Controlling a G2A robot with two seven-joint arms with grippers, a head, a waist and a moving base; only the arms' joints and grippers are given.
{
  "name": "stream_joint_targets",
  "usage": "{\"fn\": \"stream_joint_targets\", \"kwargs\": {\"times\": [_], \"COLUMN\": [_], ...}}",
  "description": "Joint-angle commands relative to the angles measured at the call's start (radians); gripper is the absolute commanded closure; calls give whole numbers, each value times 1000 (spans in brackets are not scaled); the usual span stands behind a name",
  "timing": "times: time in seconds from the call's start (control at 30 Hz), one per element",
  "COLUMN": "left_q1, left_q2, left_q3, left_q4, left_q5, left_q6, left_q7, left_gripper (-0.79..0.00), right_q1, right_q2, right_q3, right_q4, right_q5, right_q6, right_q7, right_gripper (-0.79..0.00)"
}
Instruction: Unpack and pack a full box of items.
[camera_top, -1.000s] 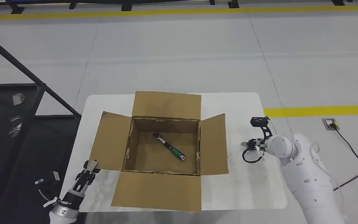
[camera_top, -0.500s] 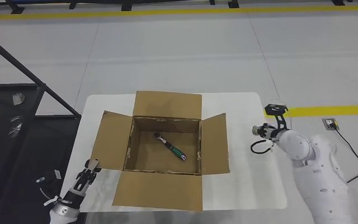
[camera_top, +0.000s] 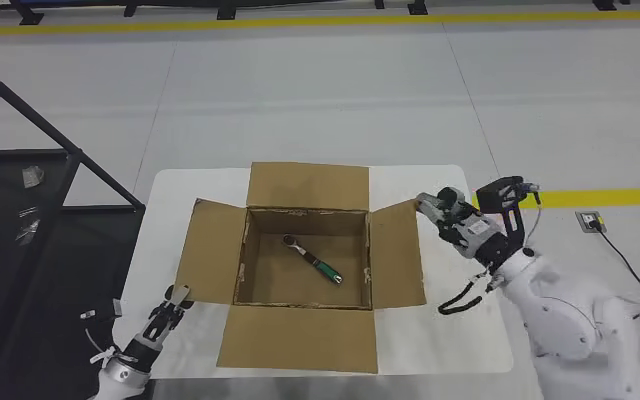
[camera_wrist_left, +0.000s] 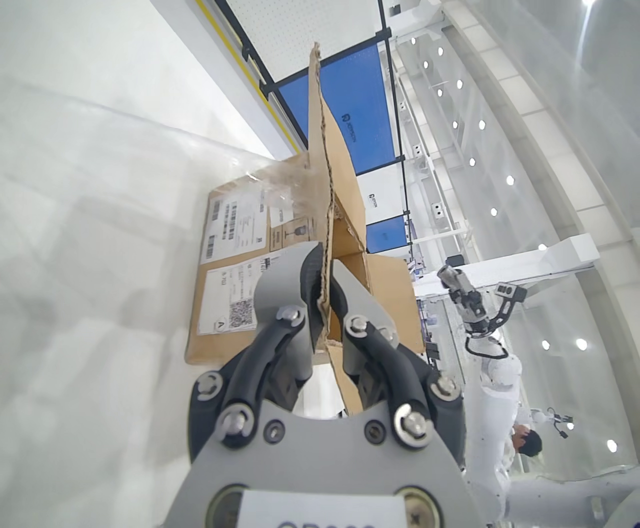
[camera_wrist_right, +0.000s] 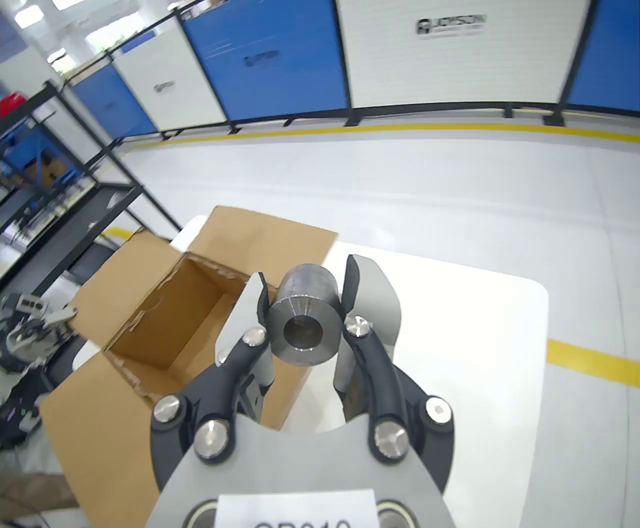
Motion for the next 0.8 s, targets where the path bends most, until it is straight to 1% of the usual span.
{"fn": "stream_joint_targets", "kwargs": {"times": [0.0,0.07,0.17,0.27,0.33,0.43,0.57,0.67,0.77], "left_q1": [-4,-7,-11,-16,-20,-23,-24,-23,-21], "left_q2": [-1,-3,-4,-5,-6,-7,-8,-8,-9], "left_q3": [6,11,16,23,25,27,29,29,28], "left_q4": [1,1,0,0,0,1,3,4,4], "left_q5": [5,7,6,11,17,22,23,24,24], "left_q6": [2,3,3,5,5,5,6,3,1], "left_q7": [-3,-5,-12,-22,-30,-35,-45,-52,-59], "left_gripper": [0,0,0,0,0,0,0,0,0], "right_q1": [50,101,193,305,381,495,619,689,736], "right_q2": [-3,-11,-29,-58,-85,-132,-210,-272,-330], "right_q3": [-89,-188,-338,-489,-585,-713,-859,-944,-1009], "right_q4": [-2,9,65,169,258,413,621,762,881], "right_q5": [-60,-111,-165,-224,-226,-211,-162,-117,-83], "right_q6": [3,12,23,75,106,143,178,178,169], "right_q7": [65,101,161,212,230,255,252,249,244], "right_gripper": [0,0,0,0,0,0,0,0,0]}}
